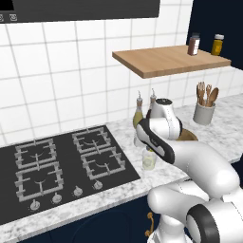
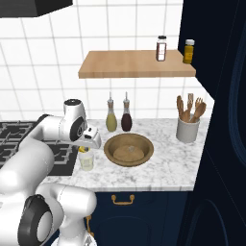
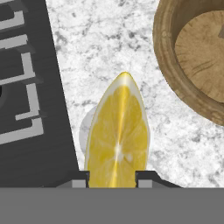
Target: Grab a lemon wedge from the fridge and one ice cube from the ice bowl, and put them in the glass of lemonade.
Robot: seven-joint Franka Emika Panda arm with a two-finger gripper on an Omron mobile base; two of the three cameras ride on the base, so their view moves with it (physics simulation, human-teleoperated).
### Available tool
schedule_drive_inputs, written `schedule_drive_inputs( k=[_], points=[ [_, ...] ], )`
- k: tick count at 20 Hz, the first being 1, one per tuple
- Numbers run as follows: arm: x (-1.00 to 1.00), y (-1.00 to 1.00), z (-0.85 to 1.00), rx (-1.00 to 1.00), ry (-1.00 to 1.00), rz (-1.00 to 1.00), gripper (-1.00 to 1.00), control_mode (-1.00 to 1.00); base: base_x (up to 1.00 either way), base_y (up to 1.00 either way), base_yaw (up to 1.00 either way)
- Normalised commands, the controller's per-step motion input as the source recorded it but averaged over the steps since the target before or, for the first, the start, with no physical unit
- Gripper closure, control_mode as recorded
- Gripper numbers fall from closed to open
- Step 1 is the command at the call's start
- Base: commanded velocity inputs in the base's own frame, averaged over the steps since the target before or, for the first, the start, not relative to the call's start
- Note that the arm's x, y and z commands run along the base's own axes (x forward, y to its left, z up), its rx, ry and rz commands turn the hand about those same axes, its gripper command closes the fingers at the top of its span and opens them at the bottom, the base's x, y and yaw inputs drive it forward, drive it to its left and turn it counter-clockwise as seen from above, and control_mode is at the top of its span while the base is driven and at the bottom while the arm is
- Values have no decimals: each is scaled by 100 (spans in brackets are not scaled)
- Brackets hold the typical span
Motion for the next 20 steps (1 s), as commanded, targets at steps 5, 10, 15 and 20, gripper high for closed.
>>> schedule_drive_inputs(
  k=[5, 10, 15, 20],
  points=[
    [0, 0, -27, 0, -2, -1, 100, -100, 0, 0, 0],
    [6, 0, -5, 0, 0, 0, 100, -100, 0, 0, 0],
    [5, 0, 0, 0, 0, 0, 100, -100, 0, 0, 0],
    [0, 0, 0, 0, 0, 0, -100, -100, 0, 0, 0]
  ],
)
